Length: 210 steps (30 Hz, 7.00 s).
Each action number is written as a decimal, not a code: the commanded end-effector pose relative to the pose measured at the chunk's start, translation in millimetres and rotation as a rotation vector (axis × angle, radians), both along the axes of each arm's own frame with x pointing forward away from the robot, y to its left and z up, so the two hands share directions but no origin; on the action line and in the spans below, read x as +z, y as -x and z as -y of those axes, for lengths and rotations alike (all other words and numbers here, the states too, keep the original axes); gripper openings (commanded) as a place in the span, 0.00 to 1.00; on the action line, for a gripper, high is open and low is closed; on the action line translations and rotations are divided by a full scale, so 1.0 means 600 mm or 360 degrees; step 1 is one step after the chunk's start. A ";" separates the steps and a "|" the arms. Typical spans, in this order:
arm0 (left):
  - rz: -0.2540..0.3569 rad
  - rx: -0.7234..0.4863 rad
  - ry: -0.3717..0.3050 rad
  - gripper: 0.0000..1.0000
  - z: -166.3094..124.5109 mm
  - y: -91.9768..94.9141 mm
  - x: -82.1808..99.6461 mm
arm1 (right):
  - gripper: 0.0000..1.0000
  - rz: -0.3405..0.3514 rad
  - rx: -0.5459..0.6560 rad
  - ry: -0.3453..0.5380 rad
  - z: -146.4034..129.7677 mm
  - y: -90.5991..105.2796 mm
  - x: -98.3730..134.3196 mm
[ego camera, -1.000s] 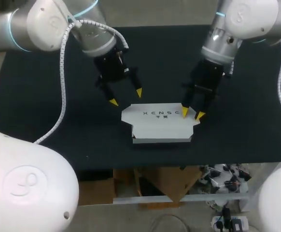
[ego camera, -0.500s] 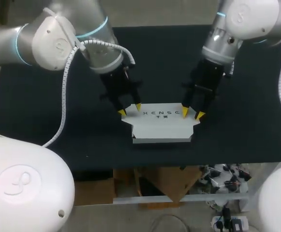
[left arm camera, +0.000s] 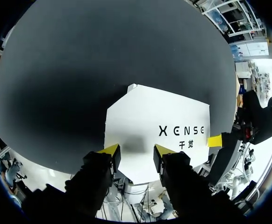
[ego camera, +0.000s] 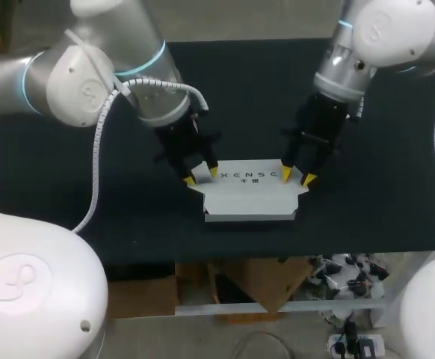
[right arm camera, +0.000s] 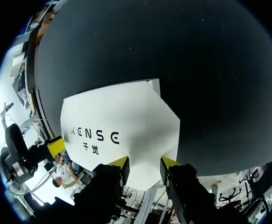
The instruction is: Assemble the packaging by folding the flat box into shape, placing the metal phone stand inside, and closing the box properly
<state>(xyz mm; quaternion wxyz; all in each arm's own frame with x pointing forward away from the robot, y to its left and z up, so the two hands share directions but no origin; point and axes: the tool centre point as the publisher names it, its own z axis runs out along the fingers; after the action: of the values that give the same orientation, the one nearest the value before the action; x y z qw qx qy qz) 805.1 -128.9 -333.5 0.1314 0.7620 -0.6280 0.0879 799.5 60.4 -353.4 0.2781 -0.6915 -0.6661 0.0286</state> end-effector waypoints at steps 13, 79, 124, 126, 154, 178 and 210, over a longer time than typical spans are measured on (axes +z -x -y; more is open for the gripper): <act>0.0014 -0.0023 -0.0021 0.42 0.010 0.002 -0.016 | 0.44 0.0154 -0.0047 -0.0045 0.005 0.013 0.000; -0.0040 -0.0115 -0.0022 0.43 0.011 0.004 -0.051 | 0.43 0.0410 -0.0252 -0.0080 0.014 0.027 -0.031; 0.0087 -0.0197 0.0046 0.44 0.003 0.010 -0.064 | 0.43 0.0514 -0.0206 -0.0086 0.004 0.004 -0.036; 0.0087 -0.0197 0.0047 0.44 0.003 0.010 -0.064 | 0.43 0.0518 -0.0202 -0.0088 0.004 0.003 -0.038; 0.0091 -0.0177 0.0090 0.43 0.005 0.004 -0.068 | 0.42 0.0565 -0.0226 -0.0113 0.009 -0.008 -0.032; 0.0091 -0.0177 0.0090 0.46 0.005 0.004 -0.068 | 0.48 0.0565 -0.0226 -0.0113 0.009 -0.008 -0.032; 0.0091 -0.0177 0.0090 0.38 0.005 0.004 -0.068 | 0.55 0.0565 -0.0226 -0.0113 0.009 -0.008 -0.032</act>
<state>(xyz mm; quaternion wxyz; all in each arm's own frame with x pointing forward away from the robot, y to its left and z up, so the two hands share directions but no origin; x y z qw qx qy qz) 802.4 -129.6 -371.6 0.1405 0.7191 -0.6699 0.1199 805.4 55.5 -373.0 0.1820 -0.7207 -0.6549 -0.1362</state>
